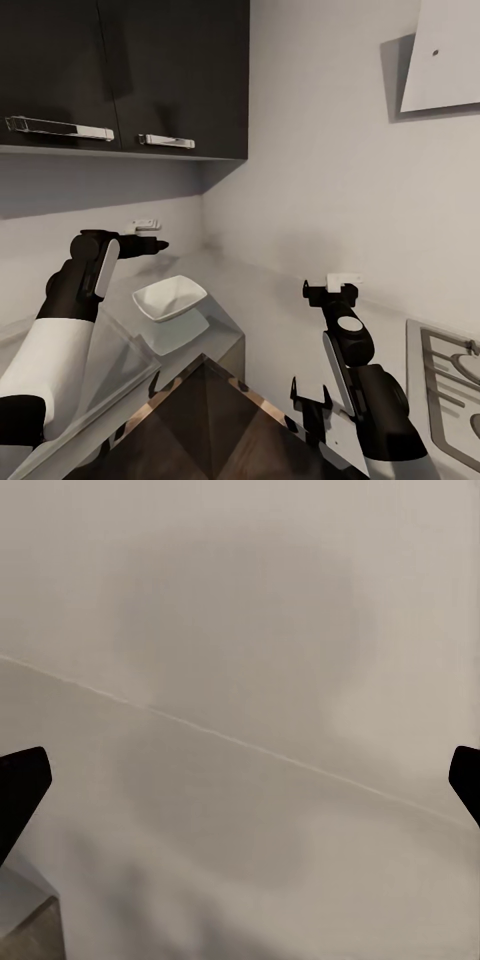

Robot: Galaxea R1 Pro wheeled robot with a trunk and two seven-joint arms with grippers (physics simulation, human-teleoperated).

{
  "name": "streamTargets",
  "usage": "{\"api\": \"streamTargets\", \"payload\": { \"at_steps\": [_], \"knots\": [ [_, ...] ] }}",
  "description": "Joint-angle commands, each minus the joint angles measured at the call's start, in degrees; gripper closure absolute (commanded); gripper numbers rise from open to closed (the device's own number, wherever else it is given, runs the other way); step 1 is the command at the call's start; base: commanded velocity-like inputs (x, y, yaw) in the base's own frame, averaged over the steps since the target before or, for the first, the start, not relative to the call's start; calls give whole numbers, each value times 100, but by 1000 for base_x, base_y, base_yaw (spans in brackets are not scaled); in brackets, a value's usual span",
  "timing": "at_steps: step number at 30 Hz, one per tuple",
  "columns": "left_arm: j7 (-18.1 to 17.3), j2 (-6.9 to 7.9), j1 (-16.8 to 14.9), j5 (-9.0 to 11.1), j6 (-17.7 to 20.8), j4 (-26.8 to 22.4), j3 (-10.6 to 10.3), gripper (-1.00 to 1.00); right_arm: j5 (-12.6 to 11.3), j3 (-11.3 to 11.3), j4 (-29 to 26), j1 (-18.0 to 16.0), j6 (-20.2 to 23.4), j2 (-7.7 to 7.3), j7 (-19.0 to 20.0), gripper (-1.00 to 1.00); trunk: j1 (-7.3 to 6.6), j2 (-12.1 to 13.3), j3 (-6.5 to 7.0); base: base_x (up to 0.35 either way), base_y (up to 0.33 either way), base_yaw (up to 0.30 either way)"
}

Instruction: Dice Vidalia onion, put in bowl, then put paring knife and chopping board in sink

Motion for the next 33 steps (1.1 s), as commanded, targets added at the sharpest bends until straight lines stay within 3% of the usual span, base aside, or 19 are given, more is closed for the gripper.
{"api": "streamTargets", "payload": {
  "at_steps": [1,33],
  "knots": [
    [29,5,-3,53,26,-3,-6,-100,53,7,-5,-5,50,0,0,-100,0,-4,-7,0,0,0],
    [29,5,2,52,21,-4,-6,-100,79,7,-5,-5,56,0,0,-100,0,-4,-7,0,0,0]
  ]
}}
